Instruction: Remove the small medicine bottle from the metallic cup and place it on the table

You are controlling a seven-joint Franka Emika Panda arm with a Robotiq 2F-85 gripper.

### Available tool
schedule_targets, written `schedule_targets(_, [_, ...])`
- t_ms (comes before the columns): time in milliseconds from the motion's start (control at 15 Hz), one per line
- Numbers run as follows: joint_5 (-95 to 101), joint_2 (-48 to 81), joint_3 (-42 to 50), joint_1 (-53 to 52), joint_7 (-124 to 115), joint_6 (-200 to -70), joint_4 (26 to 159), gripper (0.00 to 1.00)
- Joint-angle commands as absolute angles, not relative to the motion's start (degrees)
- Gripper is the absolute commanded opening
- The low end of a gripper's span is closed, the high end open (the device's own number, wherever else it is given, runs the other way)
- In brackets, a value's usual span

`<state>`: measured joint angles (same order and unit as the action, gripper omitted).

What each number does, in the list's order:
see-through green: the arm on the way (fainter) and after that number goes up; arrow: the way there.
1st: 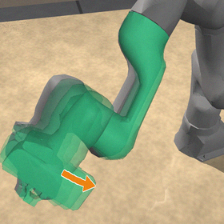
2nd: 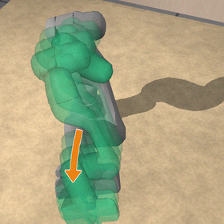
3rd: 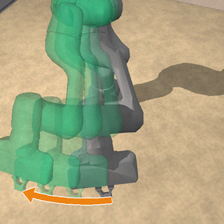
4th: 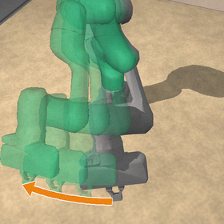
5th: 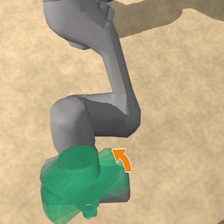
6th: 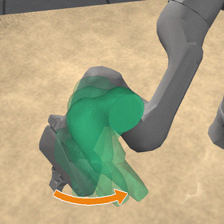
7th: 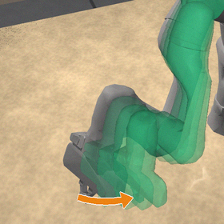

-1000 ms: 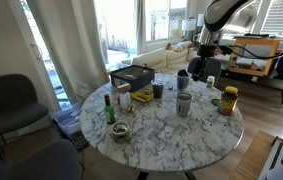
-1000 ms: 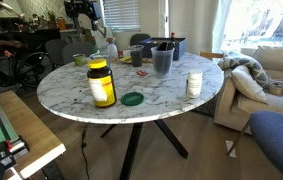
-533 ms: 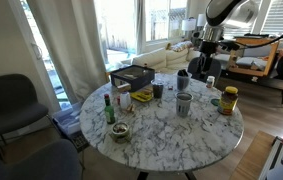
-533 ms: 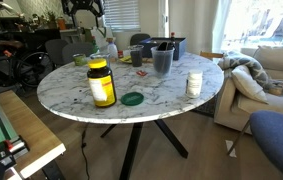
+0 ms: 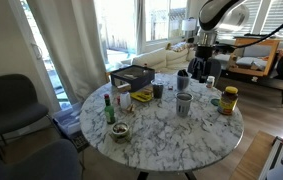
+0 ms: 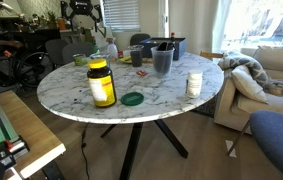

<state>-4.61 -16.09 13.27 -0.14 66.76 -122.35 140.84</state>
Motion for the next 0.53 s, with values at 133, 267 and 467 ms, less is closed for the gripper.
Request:
schedule_targets(133, [-4.12,-16.48,12.93,0.74,71.9,-127.52,143.79,1.0])
schedule_targets(267, [-3.67,-14.97,13.14,0.38,77.55,-131.41,145.26,1.0])
schedule_targets(467, [-4.54,-12.99,13.09,0.49,82.68,-136.07,146.78,0.97])
